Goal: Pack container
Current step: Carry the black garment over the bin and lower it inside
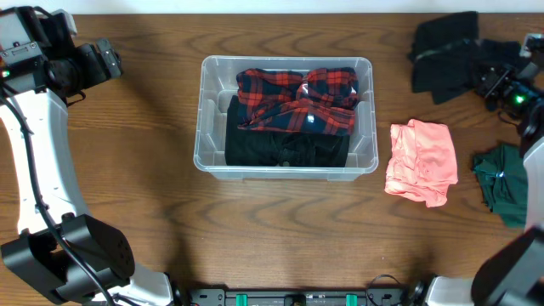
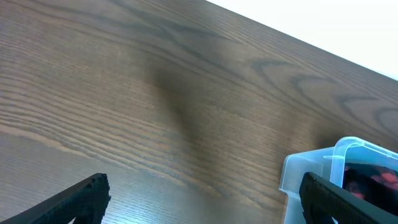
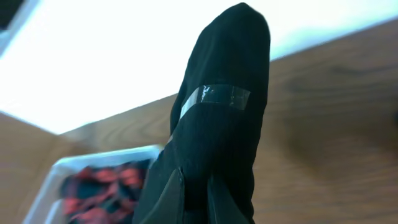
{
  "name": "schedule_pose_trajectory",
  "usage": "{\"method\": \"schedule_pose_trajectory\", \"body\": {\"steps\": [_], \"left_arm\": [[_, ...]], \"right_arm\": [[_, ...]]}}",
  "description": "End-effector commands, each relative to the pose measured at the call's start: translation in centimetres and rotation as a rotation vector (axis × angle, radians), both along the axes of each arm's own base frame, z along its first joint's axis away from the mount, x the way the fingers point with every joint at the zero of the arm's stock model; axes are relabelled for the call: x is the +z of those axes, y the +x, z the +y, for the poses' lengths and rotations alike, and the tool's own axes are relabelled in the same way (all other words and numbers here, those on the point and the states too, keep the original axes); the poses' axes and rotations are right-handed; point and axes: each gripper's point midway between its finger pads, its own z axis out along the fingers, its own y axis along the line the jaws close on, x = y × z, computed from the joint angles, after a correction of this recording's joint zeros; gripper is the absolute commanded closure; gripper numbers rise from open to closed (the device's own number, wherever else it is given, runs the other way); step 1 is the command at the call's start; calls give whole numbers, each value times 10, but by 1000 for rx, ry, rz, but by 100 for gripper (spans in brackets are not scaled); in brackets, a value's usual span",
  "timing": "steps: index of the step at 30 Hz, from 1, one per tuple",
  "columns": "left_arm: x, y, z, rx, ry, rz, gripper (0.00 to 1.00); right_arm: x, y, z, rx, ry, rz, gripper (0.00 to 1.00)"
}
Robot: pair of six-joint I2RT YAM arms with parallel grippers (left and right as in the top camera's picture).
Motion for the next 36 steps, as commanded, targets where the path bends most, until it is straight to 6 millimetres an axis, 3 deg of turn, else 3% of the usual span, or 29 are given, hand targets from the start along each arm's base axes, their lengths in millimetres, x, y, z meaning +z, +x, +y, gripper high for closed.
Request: {"method": "schedule_pose_trajectory", "body": {"steps": [1,7,12,26,32,36], "left_arm": [[4,0,-2,-17,3,-11,2],[4,0,-2,-17,3,-11,2],[4,0,-2,-17,3,-11,2],[4,0,-2,-17,3,-11,2],[3,0,-2,-17,2,-11,2],[4,0,-2,-17,2,-11,2]], "right_arm": [[45,-16,46,141,-22,-102,99],[86,-49,116,312,-44,-187,99],[92,-62,175,418,-24,-179,99],[46,-43,313,187,-11,-4,99],[3,-33,353,34,51,88,99],[-16,-24,380,39,75,71,99]]}}
